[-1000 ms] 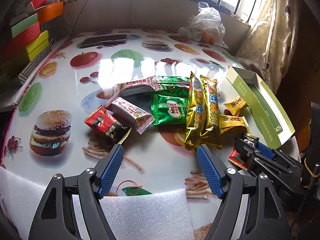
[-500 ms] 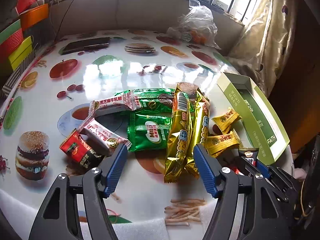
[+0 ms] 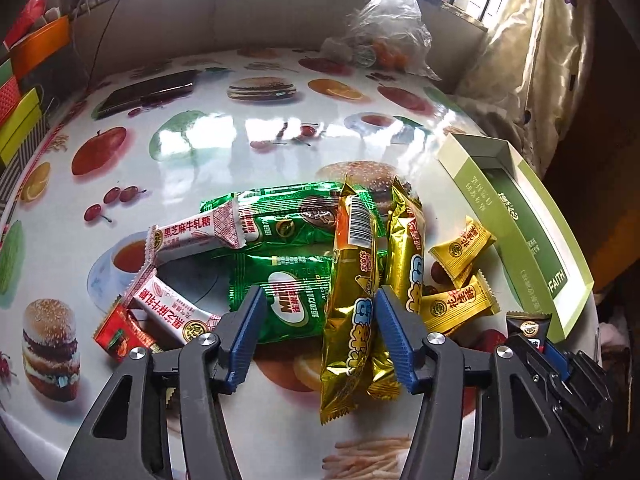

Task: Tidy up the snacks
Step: 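Lift the red packet with the right gripper while the left gripper grasps the gold-and-blue stick bar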

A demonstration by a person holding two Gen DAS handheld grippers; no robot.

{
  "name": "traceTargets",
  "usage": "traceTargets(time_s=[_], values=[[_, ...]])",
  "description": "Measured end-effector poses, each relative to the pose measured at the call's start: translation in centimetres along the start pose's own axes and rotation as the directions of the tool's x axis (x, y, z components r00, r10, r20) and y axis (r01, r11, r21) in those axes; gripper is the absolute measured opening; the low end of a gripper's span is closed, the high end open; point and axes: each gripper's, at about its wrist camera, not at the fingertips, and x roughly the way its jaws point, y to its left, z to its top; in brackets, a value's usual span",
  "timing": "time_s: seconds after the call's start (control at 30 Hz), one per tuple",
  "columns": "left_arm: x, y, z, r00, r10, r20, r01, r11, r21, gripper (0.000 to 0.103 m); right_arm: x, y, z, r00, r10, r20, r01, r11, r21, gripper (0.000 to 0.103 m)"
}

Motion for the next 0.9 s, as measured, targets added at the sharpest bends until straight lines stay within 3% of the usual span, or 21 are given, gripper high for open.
traceTargets(time_s=[0.27,0.37,0.57,0.9], values=[[0.8,-0.5,0.6,1.000,0.013,-0.017,-0.013,1.000,0.016,0.051,-0.3,-0.3,0.4,1.000,0.000,-0.002,0.000,1.000,0.015,0.016],[0.8,-0.4,0.9,1.000,0.019,-0.018,-0.019,1.000,0.013,0.038,-0.3,-0.3,0.6,1.000,0.004,-0.002,-0.004,1.000,0.014,0.016],[1.0,-0.4,1.2,0.999,0.035,-0.022,-0.034,0.999,0.024,0.024,-0.1,-0.4,1.0,1.000,0.016,-0.010,-0.015,1.000,0.017,0.016],[0.0,0.0,1.3,0.999,0.030,0.015,-0.029,1.000,-0.002,0.024,-0.6,-0.8,1.3,0.999,0.041,0.013,-0.041,0.999,0.033,0.016]])
